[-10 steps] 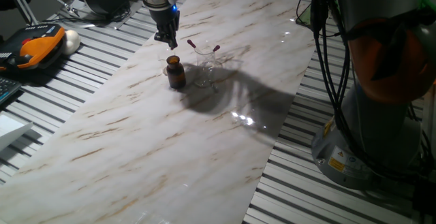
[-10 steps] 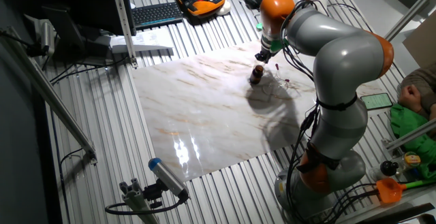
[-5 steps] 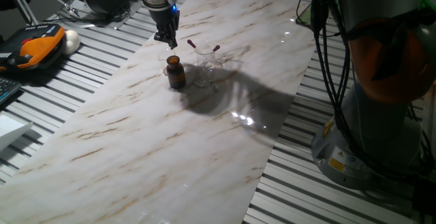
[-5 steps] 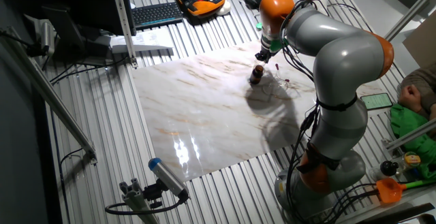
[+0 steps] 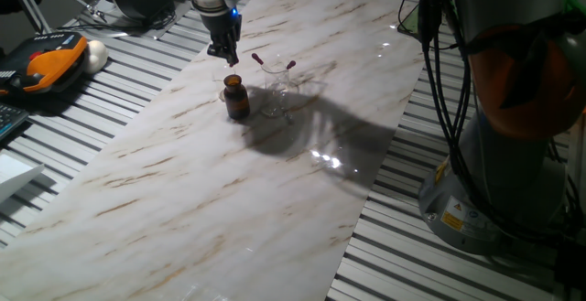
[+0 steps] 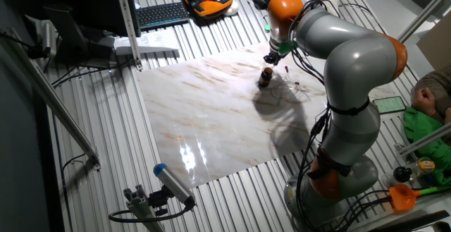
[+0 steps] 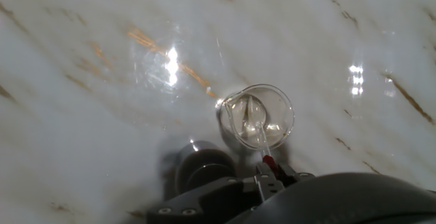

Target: Transfer liquid using a dropper

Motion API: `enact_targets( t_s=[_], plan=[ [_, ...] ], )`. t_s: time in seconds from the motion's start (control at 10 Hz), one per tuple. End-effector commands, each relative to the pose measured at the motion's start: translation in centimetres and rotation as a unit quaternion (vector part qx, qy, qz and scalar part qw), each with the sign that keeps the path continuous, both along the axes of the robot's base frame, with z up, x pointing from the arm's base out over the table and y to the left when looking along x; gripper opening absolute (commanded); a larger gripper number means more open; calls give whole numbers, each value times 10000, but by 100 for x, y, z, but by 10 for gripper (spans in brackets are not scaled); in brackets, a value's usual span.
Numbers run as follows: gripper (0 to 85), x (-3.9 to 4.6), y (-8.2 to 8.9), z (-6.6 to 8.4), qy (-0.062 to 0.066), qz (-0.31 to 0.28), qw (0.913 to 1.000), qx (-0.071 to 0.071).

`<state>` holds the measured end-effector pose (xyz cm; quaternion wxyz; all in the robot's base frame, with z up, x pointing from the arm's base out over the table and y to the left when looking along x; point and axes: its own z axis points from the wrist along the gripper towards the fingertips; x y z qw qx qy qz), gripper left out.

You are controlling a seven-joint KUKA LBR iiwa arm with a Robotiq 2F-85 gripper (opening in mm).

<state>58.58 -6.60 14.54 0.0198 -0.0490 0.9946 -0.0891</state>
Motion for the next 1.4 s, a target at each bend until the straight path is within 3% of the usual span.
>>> enact_targets(
  t_s=[0.0, 0.9, 1.2, 1.3],
  plan=[
    [170, 2, -3, -10, -9, 0, 10000, -7],
    [170, 2, -21, -114, -102, 0, 9999, 40],
    [170, -3, -17, -120, -123, -27, 9999, -12],
    [340, -3, -17, -122, -133, -40, 9999, -26]
  ],
)
